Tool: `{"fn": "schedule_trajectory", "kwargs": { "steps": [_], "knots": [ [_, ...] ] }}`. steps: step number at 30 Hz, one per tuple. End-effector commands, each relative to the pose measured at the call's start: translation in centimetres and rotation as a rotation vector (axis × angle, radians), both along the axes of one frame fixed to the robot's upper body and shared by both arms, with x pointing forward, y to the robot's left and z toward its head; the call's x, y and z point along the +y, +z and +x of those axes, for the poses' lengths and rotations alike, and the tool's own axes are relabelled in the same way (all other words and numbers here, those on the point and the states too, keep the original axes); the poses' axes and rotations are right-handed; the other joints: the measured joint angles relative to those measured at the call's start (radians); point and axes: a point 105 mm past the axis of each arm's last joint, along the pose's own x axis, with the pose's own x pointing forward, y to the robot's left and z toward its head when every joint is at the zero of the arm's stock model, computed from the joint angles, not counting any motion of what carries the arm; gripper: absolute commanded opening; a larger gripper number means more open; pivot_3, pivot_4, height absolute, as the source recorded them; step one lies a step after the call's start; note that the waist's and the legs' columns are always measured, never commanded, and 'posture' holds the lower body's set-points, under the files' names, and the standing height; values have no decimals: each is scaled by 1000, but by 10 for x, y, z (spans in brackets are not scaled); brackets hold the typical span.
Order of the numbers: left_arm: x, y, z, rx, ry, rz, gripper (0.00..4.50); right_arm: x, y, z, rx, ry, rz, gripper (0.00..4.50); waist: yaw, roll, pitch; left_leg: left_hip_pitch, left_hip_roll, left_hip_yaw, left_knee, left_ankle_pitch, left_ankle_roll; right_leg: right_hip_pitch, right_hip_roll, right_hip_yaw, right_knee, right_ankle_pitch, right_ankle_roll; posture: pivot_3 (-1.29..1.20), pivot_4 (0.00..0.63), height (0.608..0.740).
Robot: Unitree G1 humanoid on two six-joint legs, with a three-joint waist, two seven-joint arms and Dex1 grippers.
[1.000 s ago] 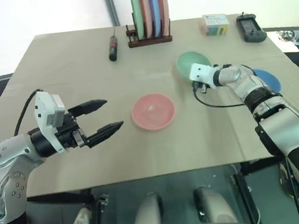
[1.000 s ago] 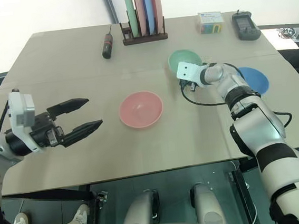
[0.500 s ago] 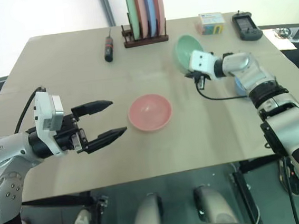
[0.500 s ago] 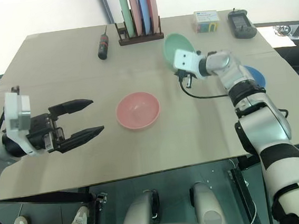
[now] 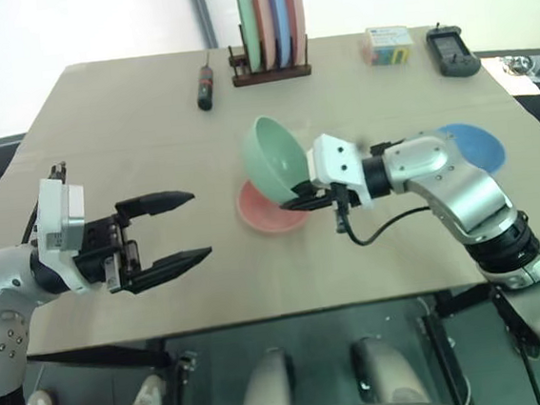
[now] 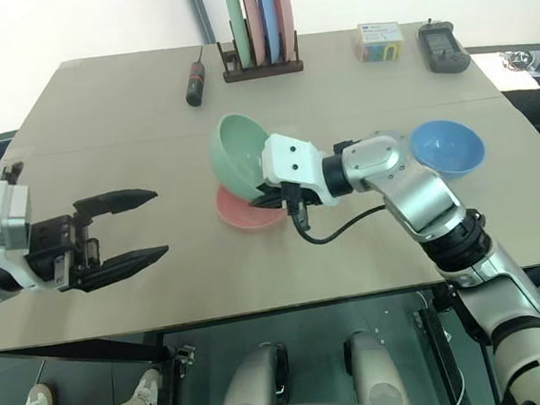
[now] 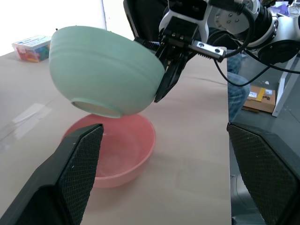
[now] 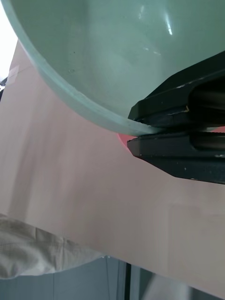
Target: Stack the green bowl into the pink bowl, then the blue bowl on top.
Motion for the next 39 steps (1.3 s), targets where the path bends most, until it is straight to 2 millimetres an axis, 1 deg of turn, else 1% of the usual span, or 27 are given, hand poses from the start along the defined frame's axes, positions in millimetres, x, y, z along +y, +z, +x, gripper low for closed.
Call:
{"fn": "schedule_trajectory", "kwargs": {
  "steps": [1,3,4,5,8,9,10,12,14,16,17,19,22,24,27,30,31,32,33,34,36,39],
  "knots": [
    [-5,9,-3,-40,-23,-10,4500,-2,4,11,-56,-58,-2,1291,0,0,0,0,0,0,-1,0,0,0,0,0,0,0,0,0,150,740],
    [-7,10,-2,-39,-31,-20,4500,-7,8,14,-68,-86,12,2126,1,0,0,-1,0,0,-2,0,0,-1,0,0,-1,0,0,0,150,740],
    [-9,10,-2,-38,-35,-26,4500,-9,11,14,-73,-96,23,2632,1,0,0,-2,0,0,-2,0,0,-2,0,0,-1,0,0,0,150,740],
    [-11,11,-1,-40,-44,-27,4500,-12,17,15,-78,-120,47,2941,0,0,0,-2,0,0,-2,0,0,-2,0,0,-1,0,0,0,150,740],
    [-18,12,2,-44,-63,-34,4500,-28,36,12,-40,-192,147,4266,4,0,0,-2,0,0,-2,0,0,-2,0,0,-1,0,0,0,150,740],
    [-20,12,5,-51,-60,-35,4500,-39,42,12,-15,-242,185,4446,6,0,0,-2,0,0,-2,0,0,-2,0,0,-1,0,0,0,150,740],
    [-24,11,7,-46,-72,-35,4500,-59,44,14,8,-320,202,4446,8,-1,0,-2,0,0,-2,0,0,-2,0,0,-1,0,0,0,150,740],
    [-29,10,9,-35,-91,-31,4500,-86,43,15,31,-431,208,4446,15,-1,0,-2,0,-1,-2,0,0,-1,0,0,-1,0,0,0,150,740],
    [-36,12,16,-67,-93,-46,4500,-131,29,27,19,-633,154,4446,20,-1,0,-2,-1,0,-2,0,0,-1,0,0,-2,0,0,0,150,740],
    [-43,14,23,-98,-104,-61,4500,-180,11,43,2,-872,95,4446,30,-2,-1,-1,-1,0,-1,0,0,0,0,0,-2,0,0,0,150,740],
    [-46,15,25,-101,-111,-74,4500,-197,2,49,6,-960,82,4446,28,-2,-1,-1,-1,0,-1,0,0,0,0,0,-2,0,0,0,150,740],
    [-52,16,27,-103,-131,-88,4500,-219,-11,58,12,-1065,64,4446,20,-2,-1,-1,-1,1,-1,0,0,0,0,1,-2,0,0,0,150,740],
    [-58,17,30,-124,-142,-105,4500,-239,-31,72,43,-1161,56,4446,-2,-2,-1,0,-1,3,-1,0,0,0,1,4,-1,0,0,0,150,740],
    [-60,18,32,-130,-140,-117,4500,-243,-39,77,56,-1183,49,4446,-5,-2,-1,1,0,3,-1,0,0,0,2,5,-1,0,0,0,150,740],
    [-61,19,31,-127,-148,-127,4500,-247,-45,86,74,-1201,68,4446,-4,-1,0,0,0,3,-1,0,0,-1,2,5,-1,2,4,0,150,740],
    [-60,19,30,-130,-143,-123,4500,-243,-46,89,86,-1169,65,3645,-2,-1,0,-1,0,3,-1,0,0,-1,2,5,-2,2,4,0,150,740],
    [-60,19,30,-129,-137,-124,4500,-240,-45,90,89,-1154,64,3253,-2,-1,0,-1,0,3,-1,0,0,-1,2,5,-2,2,4,0,150,740],
    [-59,19,30,-128,-130,-126,4500,-239,-44,90,85,-1145,65,2745,-1,-1,0,-1,0,3,-1,0,0,-1,2,5,-2,2,4,0,150,740],
    [-59,19,29,-129,-124,-127,4500,-238,-43,91,82,-1142,66,2468,-1,-1,0,-1,0,3,-1,0,0,-1,2,5,-2,2,4,0,150,740],
    [-59,18,29,-127,-122,-127,4500,-237,-43,91,84,-1136,64,1994,-1,-1,0,-1,0,3,-1,0,0,-1,2,5,-2,2,4,0,150,740],
    [-59,18,28,-124,-113,-129,4500,-236,-43,91,85,-1130,62,1341,-1,-1,0,-1,0,3,-1,0,0,-1,2,5,-2,2,4,0,150,740],
    [-57,15,27,-120,-92,-129,4500,-235,-42,91,75,-1121,53,51,0,-1,0,-1,0,3,-1,0,0,-1,2,5,-2,2,4,0,150,740]
  ]
}}
